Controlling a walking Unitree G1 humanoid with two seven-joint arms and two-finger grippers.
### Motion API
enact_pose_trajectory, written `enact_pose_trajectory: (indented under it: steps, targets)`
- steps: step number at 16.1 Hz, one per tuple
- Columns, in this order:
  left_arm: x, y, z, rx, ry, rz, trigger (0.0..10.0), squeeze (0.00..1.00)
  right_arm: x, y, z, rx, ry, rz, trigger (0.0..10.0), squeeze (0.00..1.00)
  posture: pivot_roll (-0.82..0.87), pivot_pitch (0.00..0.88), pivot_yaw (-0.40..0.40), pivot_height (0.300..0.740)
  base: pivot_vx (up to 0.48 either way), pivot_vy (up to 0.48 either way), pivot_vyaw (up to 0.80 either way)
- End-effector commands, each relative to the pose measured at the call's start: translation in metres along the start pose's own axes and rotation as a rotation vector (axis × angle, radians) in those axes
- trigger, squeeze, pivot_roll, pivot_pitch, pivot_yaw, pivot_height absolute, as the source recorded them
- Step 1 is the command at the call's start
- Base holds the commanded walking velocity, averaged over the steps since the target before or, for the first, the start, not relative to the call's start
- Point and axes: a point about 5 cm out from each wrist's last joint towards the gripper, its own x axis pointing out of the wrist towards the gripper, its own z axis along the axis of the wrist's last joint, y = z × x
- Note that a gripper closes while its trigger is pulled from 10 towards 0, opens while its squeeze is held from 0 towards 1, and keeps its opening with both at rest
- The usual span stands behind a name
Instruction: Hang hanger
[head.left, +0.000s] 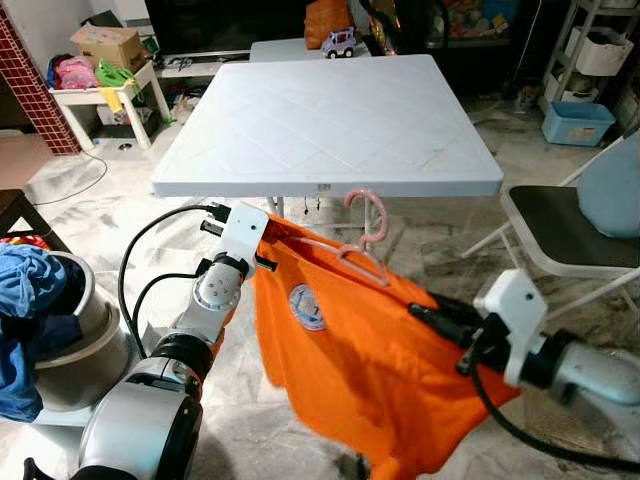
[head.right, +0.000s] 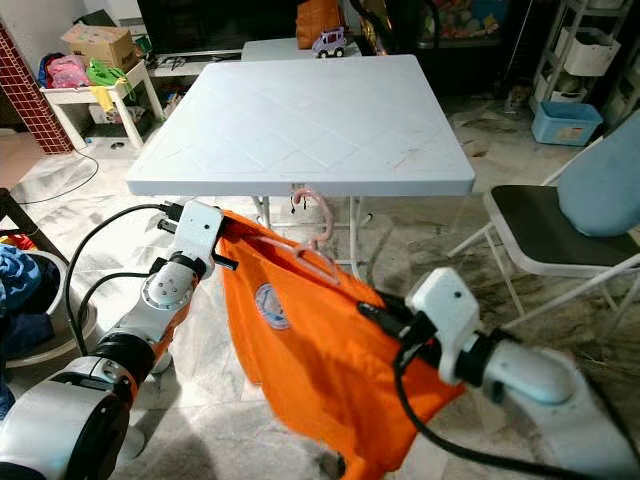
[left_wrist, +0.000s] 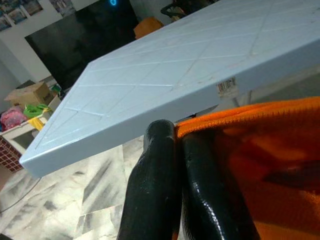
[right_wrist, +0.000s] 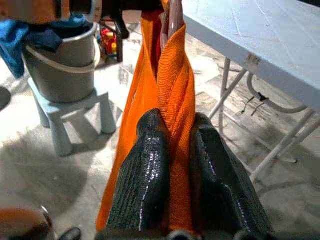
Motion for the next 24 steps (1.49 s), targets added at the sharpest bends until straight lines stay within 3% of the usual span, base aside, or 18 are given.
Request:
enact_pose_trajectory:
  steps: [1,3,5,9,12,15,20,24]
  targets:
    - [-0.005,0.049,-0.012,0.004,0.081,0.198,0.0,0.00,-0.022,-0.024,0.003,-0.045,0.024,-0.098,10.0,0.00,-0.19,0.001,0.062,0.740,0.000,0.000,0.00]
    - [-0.006,0.052,-0.013,0.005,0.089,0.208,0.0,0.00,-0.047,-0.039,0.008,-0.105,0.062,-0.084,10.0,0.00,-0.18,0.001,0.067,0.740,0.000,0.000,0.00]
    - [-0.007,0.056,-0.014,0.000,0.092,0.213,0.0,0.00,-0.074,-0.048,0.004,-0.167,0.166,-0.048,10.0,0.00,-0.19,0.005,0.070,0.740,0.000,0.000,0.00]
    - [-0.009,0.051,-0.022,-0.076,0.131,0.171,0.0,0.00,-0.111,-0.056,0.003,-0.153,0.263,0.023,10.0,0.00,-0.19,0.011,0.076,0.740,0.000,0.000,0.00]
    - [-0.014,0.033,-0.037,-0.168,0.207,0.077,0.0,0.00,-0.122,-0.073,0.024,-0.133,0.135,-0.058,10.0,0.00,-0.19,0.016,0.075,0.740,0.000,0.000,0.00]
    - [-0.019,0.025,-0.046,-0.190,0.242,0.036,0.0,0.00,-0.140,-0.085,0.041,-0.121,0.056,-0.102,10.0,0.00,-0.20,0.016,0.072,0.740,0.000,0.000,0.00]
    - [-0.022,0.006,-0.051,-0.246,0.273,-0.057,0.0,0.00,-0.145,-0.090,0.049,-0.068,-0.074,-0.120,10.0,0.00,-0.20,0.017,0.067,0.740,0.000,0.000,0.00]
    - [-0.022,-0.010,-0.050,-0.429,0.269,-0.096,0.0,0.00,-0.133,-0.093,0.041,0.001,-0.185,-0.167,10.0,0.00,-0.18,0.018,0.066,0.740,0.000,0.000,0.00]
